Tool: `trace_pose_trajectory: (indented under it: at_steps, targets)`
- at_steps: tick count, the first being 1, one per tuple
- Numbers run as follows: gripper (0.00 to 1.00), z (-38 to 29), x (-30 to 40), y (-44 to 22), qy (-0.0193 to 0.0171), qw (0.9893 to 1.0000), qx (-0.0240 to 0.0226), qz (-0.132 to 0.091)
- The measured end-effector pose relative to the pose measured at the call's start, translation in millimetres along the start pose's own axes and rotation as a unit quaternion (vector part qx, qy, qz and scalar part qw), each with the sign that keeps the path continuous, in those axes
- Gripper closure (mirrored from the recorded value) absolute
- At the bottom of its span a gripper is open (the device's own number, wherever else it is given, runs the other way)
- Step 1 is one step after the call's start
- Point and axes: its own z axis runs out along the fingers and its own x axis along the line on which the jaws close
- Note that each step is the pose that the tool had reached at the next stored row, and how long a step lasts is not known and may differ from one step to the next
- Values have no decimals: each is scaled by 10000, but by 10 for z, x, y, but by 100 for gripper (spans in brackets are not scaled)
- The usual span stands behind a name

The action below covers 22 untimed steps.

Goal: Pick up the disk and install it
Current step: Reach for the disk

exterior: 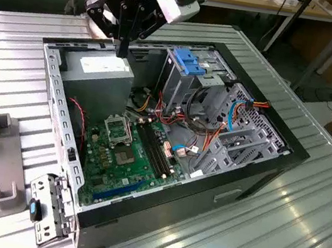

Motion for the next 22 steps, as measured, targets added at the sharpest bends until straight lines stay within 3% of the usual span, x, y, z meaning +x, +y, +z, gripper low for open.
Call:
trace_pose_trajectory:
  at_steps: [19,22]
  targets:
    - [89,-6,231,-17,0,10000,0,0]
    - [89,-8,311,-23,0,10000,0,0]
